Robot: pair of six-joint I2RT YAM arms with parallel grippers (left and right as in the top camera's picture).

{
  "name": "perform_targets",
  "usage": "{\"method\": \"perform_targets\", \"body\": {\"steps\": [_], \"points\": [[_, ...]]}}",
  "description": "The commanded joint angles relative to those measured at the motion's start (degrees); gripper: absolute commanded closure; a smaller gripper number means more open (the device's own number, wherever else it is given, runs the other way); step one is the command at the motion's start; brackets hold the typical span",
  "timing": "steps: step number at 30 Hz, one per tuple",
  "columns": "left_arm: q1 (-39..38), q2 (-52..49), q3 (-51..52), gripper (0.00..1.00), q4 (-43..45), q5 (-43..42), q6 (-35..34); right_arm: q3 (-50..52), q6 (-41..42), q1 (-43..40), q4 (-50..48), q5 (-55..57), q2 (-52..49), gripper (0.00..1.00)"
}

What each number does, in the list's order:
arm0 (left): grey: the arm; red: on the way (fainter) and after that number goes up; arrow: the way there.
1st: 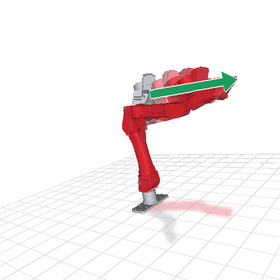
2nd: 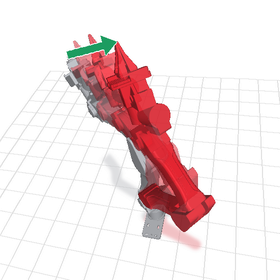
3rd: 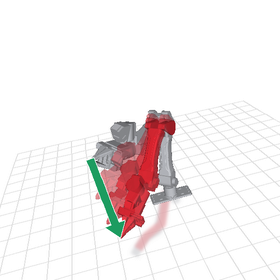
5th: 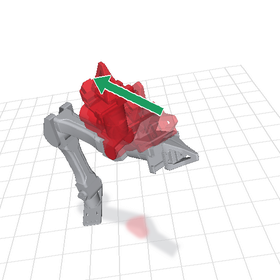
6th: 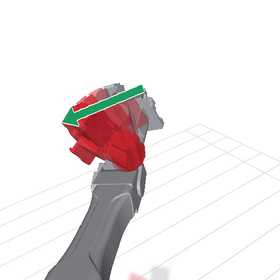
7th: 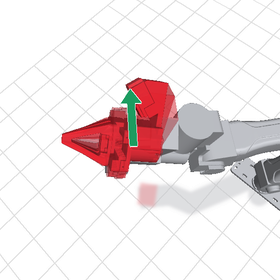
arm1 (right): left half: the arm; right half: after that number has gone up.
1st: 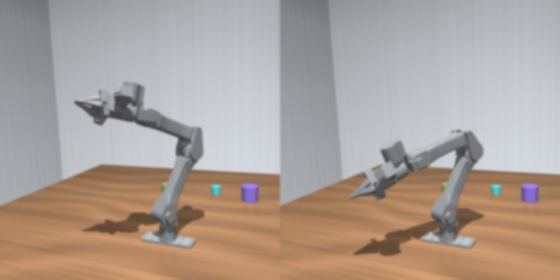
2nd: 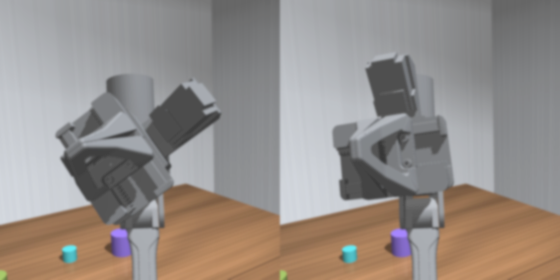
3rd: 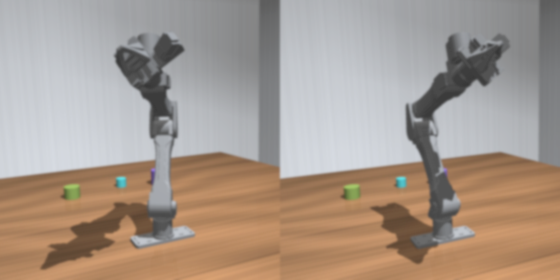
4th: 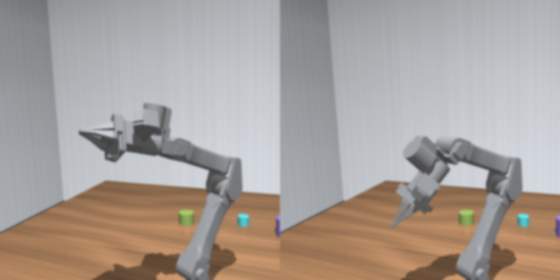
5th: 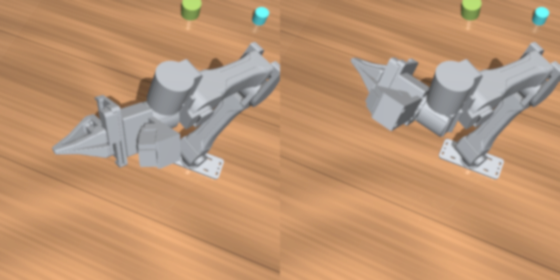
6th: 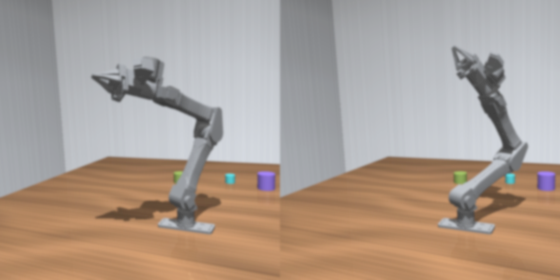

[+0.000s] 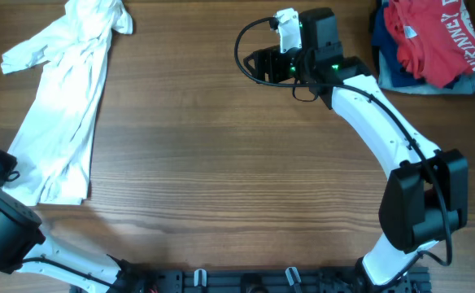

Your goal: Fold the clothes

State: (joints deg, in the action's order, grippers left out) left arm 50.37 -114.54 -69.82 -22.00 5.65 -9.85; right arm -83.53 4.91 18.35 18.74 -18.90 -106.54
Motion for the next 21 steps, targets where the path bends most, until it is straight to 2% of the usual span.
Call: {"method": "perform_targets", "body": {"steps": [1,3,6,9,14,21], "points": [[0.2,-2.1,0.5,0.91,-2.4,-8.6,0.6,-1.2,-0.3,0.2,-1.6,1.2,-0.9,0.08],[0.2,-2.0,0.5,0.96,-3.2,-14.3,0.6,-1.2,-0.3,0.2,-2.7,1.1,-0.9,0.09],[-0.6,-1.5,0.5,0.96,-5.5,-26.1,0.5,-1.2,-0.1,0.2,-3.7,1.1,-0.8,0.12],[-3.5,0.1,0.5,0.96,-8.4,-32.3,0.5,-1.2,1.7,-0.3,-3.8,1.1,-0.8,0.14],[-11.7,4.0,0.5,0.96,-10.4,-36.9,0.9,-1.3,3.4,-1.8,-3.9,0.9,-0.7,0.14],[-31.0,12.9,0.5,0.96,-5.6,-39.3,0.3,-1.8,4.3,-5.5,-4.0,-2.8,0.3,0.14]]}}
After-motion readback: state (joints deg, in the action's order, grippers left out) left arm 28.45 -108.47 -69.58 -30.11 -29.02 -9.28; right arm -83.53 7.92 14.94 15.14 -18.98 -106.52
